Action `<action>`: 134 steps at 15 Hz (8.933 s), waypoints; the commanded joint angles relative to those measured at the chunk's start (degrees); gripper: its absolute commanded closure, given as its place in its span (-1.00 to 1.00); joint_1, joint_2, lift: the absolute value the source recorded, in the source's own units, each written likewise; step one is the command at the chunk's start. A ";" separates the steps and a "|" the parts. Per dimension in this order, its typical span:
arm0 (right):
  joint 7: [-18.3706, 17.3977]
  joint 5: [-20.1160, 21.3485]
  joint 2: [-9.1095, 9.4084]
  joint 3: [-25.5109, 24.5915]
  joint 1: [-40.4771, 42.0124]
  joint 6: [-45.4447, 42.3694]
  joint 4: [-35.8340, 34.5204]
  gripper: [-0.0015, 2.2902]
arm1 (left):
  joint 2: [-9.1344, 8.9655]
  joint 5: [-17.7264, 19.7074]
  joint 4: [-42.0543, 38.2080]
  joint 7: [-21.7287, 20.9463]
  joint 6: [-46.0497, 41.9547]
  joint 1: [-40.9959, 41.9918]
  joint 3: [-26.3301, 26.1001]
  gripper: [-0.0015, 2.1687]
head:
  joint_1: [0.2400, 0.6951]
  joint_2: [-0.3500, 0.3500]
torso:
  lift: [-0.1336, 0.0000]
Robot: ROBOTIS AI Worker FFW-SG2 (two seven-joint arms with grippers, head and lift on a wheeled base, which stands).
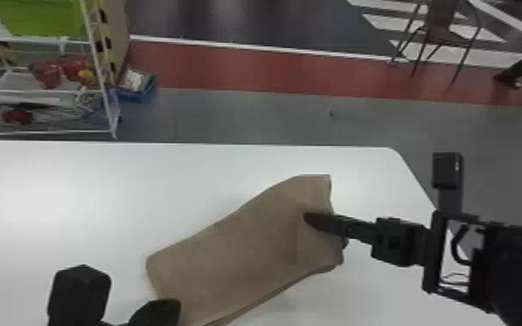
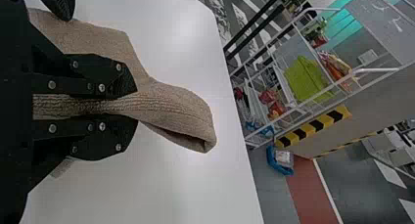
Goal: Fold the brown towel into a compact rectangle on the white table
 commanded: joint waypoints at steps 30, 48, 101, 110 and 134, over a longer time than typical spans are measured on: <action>-4.84 13.60 2.05 30.85 -8.18 0.47 14.85 -0.13 | -1.80 6.04 11.78 -0.25 -1.64 -10.29 -0.90 0.98 | 1.00 0.07 | -0.83; -6.77 5.95 2.05 31.20 -5.89 0.47 17.66 -0.85 | -2.07 6.22 14.33 -0.43 -1.64 -11.43 -2.31 0.98 | 1.00 0.11 | -0.83; -0.71 4.54 2.05 12.74 -12.83 -17.58 34.80 0.75 | -2.94 12.99 1.32 -6.05 0.30 -7.04 20.19 0.98 | 1.00 0.21 | -0.83; 9.14 4.28 2.05 14.50 -17.58 -36.56 44.91 0.62 | -3.03 12.72 0.01 -5.79 4.52 -6.60 19.84 0.98 | 1.00 0.34 | -0.83; 25.67 48.40 -1.16 40.17 -13.27 -72.77 32.17 -0.54 | -3.21 11.32 -2.19 -5.09 18.23 -8.18 17.29 0.98 | 1.00 0.74 | -0.83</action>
